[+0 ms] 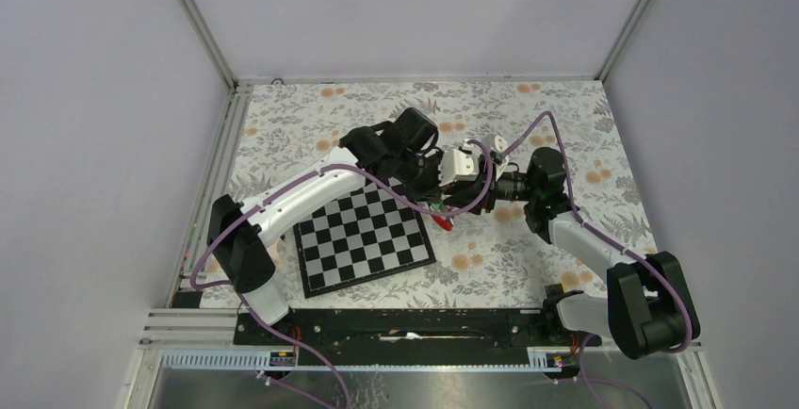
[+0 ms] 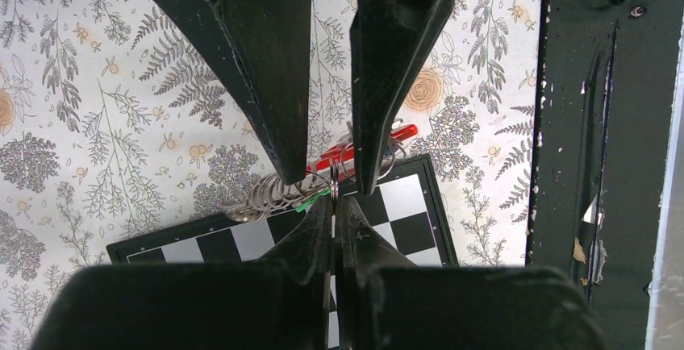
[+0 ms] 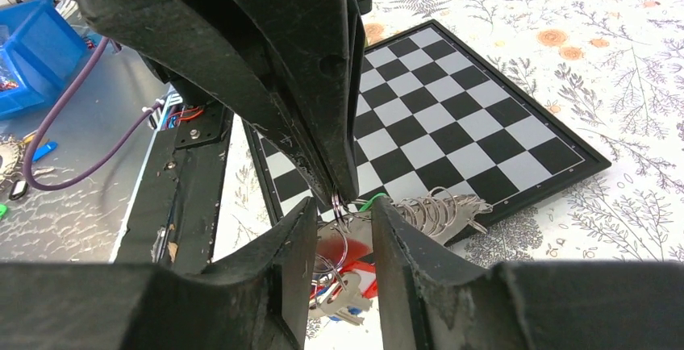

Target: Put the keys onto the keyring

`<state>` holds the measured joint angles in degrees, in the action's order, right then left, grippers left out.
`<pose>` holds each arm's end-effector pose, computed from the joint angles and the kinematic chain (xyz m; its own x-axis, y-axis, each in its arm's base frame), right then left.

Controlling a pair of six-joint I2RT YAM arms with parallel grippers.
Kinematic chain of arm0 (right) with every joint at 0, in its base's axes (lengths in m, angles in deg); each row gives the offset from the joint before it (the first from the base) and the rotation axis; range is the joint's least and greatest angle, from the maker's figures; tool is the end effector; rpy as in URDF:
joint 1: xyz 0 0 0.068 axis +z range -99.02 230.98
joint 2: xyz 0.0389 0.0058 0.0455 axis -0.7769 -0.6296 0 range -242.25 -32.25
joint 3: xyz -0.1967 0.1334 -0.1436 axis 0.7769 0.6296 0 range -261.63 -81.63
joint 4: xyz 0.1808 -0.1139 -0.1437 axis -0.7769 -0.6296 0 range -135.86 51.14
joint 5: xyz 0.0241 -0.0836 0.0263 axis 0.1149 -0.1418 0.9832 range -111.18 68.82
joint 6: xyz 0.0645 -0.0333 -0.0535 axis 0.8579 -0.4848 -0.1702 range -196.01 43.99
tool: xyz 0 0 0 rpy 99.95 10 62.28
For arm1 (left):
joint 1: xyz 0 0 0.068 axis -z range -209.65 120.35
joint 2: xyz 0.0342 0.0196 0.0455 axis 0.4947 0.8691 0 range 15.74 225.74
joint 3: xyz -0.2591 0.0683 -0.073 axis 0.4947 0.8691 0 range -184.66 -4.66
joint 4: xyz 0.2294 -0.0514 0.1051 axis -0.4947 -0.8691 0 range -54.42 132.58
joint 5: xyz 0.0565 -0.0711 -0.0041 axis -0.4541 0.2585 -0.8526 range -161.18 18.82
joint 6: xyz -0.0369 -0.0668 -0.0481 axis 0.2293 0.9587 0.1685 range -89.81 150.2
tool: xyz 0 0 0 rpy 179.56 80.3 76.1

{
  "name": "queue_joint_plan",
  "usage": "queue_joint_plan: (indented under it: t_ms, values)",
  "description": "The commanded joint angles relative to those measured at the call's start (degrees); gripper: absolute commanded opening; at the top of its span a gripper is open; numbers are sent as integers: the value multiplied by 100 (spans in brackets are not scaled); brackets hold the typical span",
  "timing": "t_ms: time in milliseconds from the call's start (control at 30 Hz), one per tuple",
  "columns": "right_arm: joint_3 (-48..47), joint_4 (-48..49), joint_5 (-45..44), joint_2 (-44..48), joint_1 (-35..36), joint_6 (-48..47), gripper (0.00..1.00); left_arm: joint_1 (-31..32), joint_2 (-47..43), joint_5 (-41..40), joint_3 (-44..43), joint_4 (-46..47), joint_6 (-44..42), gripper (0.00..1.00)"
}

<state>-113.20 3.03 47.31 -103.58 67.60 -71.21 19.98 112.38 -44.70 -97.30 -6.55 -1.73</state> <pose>0.2284 0.1463 0.2643 -0.0478 0.0177 -0.9987 -0.9952 0.0842 0.0491 0.2209 -0.3152 0.3069 0.0124 0.7161 -0.6979 0.9999 -0.0033 0.0144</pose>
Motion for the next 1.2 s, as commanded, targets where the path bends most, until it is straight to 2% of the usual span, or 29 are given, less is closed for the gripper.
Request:
queue_joint_plan:
  t_ms: [0,300,600,700,833,967,1000,1167]
  values:
    - [-99,319,77,-49,74,86,36,16,22,-6,-285,166,57,0]
    - [-108,401,103,-136,99,183,25,18,35,62,-315,165,64,0]
    - [-104,366,112,-183,113,159,21,19,22,73,-299,163,73,0]
    - [-126,351,125,-189,113,156,14,20,24,81,-299,171,81,0]
    - [-144,353,134,-182,125,174,0,20,26,90,-278,174,82,0]
    - [-161,373,137,-105,117,203,0,11,7,102,-208,173,47,0]
    - [-167,375,131,-70,114,205,0,-4,-12,112,-186,179,20,1]
    - [-188,381,137,105,84,228,0,-243,-451,479,333,656,-200,32]
